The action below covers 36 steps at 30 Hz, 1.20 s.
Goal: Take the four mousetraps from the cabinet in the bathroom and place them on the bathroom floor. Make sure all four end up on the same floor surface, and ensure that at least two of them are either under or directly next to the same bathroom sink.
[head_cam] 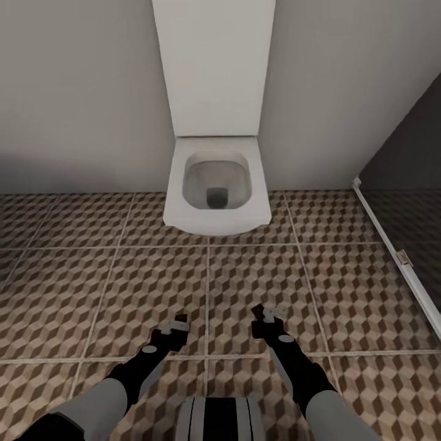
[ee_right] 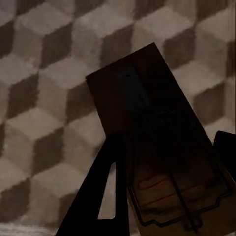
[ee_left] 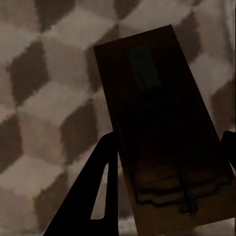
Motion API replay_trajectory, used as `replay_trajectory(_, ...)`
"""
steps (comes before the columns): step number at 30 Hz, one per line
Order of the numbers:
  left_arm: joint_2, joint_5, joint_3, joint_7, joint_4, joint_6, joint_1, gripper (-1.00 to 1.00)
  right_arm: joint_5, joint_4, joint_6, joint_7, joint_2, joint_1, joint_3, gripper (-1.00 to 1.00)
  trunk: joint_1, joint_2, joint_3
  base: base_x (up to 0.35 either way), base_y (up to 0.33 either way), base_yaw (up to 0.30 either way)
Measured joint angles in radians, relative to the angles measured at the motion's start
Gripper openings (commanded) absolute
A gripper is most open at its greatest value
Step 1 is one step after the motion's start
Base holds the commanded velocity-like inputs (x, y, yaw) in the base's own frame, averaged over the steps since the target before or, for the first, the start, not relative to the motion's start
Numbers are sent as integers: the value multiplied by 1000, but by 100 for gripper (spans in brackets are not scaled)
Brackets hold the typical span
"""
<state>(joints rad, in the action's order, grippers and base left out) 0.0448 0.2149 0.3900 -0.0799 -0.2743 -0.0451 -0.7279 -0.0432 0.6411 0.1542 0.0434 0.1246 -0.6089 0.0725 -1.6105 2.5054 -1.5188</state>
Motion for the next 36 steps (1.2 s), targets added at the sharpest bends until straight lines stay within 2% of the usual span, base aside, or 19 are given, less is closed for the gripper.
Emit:
replay_trajectory(11,0,0,0,0,0,0,0,-100,0,0,0,0,0,0,1,-100,0,0,0,230,-23,0)
replay_trajectory(36,0,0,0,1,0,-2,0,-100,0,0,0,0,0,0,1,-100,0,0,-3,8,0,0)
